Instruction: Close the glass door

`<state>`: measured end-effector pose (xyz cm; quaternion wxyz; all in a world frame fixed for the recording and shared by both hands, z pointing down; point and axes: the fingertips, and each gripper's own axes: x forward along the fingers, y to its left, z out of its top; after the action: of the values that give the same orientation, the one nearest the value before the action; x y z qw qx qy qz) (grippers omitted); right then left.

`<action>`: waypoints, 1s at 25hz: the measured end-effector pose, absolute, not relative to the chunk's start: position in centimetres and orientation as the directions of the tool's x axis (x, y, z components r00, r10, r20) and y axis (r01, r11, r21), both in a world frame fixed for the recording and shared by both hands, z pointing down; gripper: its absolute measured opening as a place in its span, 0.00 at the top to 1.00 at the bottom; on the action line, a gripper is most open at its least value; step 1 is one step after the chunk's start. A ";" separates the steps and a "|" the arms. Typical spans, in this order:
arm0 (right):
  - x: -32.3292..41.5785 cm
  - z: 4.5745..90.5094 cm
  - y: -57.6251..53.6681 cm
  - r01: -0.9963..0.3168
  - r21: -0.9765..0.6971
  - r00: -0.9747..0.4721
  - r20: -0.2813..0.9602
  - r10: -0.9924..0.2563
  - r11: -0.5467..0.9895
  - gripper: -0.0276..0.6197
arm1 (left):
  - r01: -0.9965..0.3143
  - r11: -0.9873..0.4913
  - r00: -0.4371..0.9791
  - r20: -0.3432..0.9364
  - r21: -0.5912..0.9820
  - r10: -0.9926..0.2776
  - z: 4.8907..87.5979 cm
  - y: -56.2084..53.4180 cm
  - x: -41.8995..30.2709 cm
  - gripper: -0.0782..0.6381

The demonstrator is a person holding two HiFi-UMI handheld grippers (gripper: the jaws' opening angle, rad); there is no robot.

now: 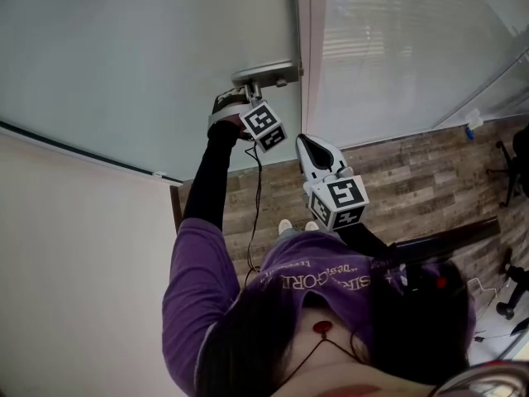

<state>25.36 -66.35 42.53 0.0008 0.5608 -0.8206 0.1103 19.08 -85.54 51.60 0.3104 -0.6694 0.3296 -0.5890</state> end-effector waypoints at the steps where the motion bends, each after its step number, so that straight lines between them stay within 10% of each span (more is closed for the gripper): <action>1: 25.3 42.5 -66.5 -0.922 -0.180 -0.366 0.124 -0.922 0.342 0.98 | -0.080 -0.589 0.094 0.583 -0.804 -0.807 51.5 -85.6 19.2 0.81; 25: 24.2 41.9 -68.1 -0.944 -0.155 -0.308 0.103 -0.946 0.291 0.98 | -0.087 -0.594 0.133 0.582 -0.800 -0.803 51.3 -86.8 19.2 0.81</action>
<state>24.17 -68.09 41.91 -0.0042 0.5882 -0.8033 0.0932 19.16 -86.84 51.27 0.3124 -0.6847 0.3248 -0.5728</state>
